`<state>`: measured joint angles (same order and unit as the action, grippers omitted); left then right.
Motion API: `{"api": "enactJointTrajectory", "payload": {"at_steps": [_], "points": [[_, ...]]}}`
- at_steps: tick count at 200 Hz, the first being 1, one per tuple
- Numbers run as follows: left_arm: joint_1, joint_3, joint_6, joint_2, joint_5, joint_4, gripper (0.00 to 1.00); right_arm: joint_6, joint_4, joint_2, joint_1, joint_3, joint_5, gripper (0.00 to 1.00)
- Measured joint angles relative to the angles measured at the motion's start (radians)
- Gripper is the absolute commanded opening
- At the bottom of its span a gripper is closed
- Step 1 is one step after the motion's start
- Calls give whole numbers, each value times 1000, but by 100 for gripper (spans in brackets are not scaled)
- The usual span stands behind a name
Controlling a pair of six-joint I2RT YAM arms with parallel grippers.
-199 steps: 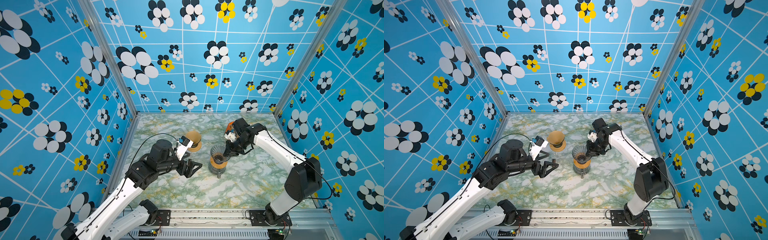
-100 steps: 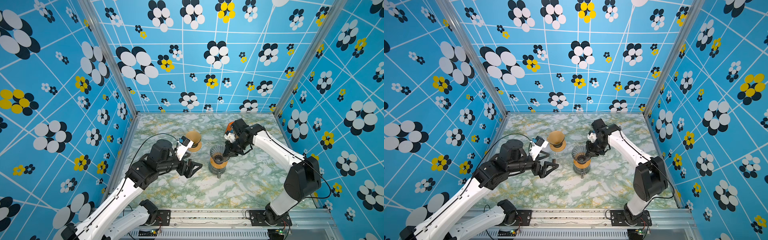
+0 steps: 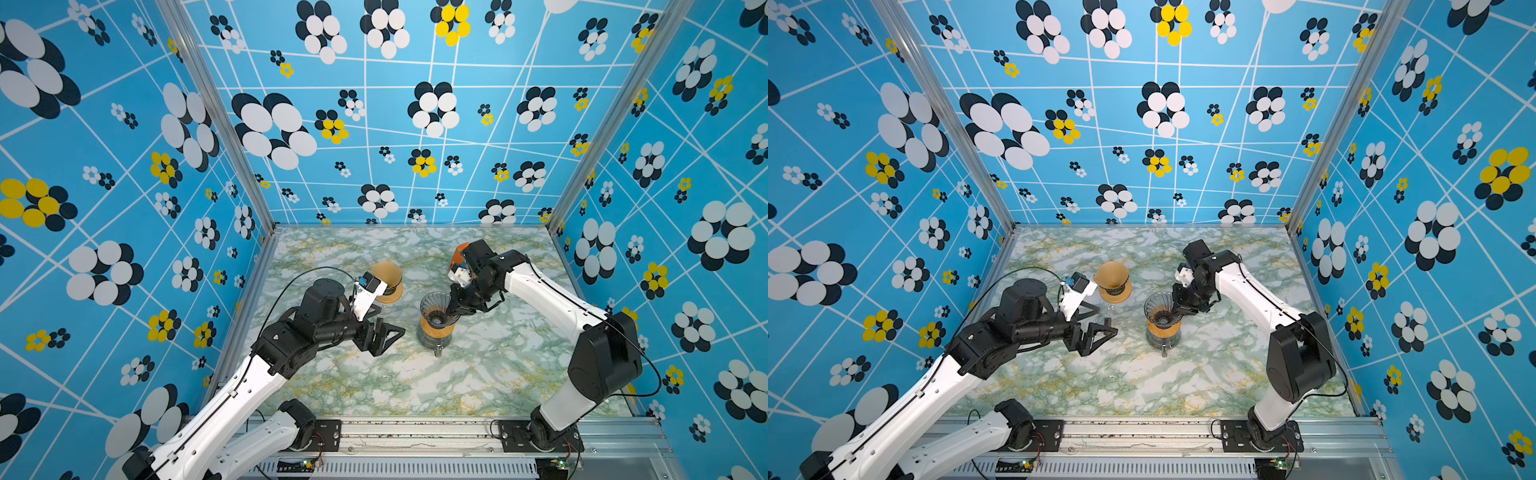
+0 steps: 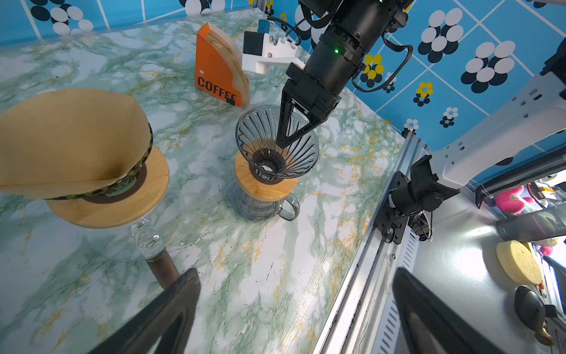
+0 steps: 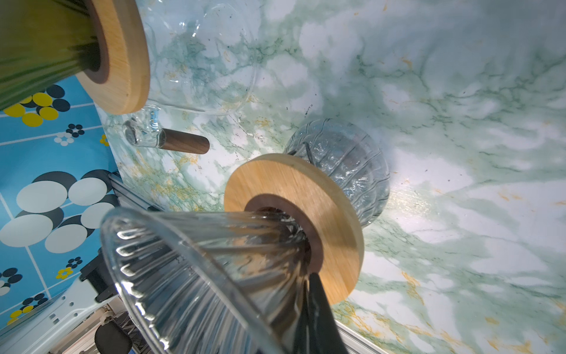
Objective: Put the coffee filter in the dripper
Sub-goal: 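Lower the glass dripper into the wooden ring's hole with the right gripper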
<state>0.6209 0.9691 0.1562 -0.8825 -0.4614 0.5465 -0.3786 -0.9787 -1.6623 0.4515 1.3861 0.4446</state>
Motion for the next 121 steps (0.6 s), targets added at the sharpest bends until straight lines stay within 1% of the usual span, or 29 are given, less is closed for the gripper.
{"api": "enactJointTrajectory", "payload": {"at_steps": [121], "points": [[0,0,0,0,-3,0,99,-4,34,29,3,-33,-12,9]]}}
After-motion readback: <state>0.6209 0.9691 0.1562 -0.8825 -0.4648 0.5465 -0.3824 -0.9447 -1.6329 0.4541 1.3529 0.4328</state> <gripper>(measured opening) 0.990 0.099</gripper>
